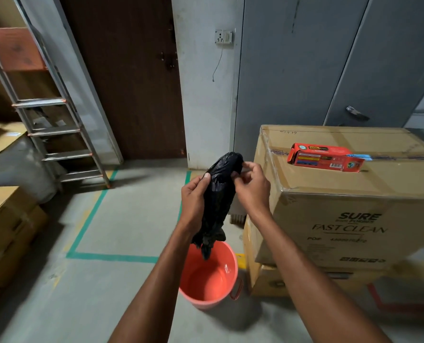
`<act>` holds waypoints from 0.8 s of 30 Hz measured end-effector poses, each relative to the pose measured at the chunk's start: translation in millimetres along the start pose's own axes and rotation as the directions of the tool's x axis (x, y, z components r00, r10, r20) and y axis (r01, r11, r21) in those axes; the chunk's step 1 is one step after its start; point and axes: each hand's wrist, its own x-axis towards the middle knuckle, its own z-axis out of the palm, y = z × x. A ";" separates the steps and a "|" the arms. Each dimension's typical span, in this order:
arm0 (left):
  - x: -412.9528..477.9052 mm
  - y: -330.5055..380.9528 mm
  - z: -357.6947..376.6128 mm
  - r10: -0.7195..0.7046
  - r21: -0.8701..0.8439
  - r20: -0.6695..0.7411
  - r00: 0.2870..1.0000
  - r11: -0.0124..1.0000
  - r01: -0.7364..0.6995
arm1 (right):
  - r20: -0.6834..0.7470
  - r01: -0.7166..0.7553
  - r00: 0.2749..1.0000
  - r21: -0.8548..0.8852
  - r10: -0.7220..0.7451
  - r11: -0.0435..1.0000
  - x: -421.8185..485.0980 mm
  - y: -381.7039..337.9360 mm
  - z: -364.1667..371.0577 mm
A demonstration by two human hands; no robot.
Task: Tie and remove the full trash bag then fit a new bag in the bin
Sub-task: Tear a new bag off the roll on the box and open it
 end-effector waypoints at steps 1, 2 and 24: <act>1.1 0.2 -2.0 0.006 0.024 -0.004 1.000 1.000 -0.006 | -0.028 -0.014 1.000 0.012 0.014 1.000 2.3 2.0 -1.6; 3.0 0.3 -5.2 0.015 0.052 -0.022 1.000 0.999 -0.014 | -0.058 -0.022 0.998 0.024 0.023 0.999 3.7 4.9 -4.5; 19.5 -29.7 -30.8 -0.104 0.300 -0.143 0.984 0.943 0.144 | 0.245 -0.268 0.943 0.165 0.224 0.949 12.4 57.3 -16.9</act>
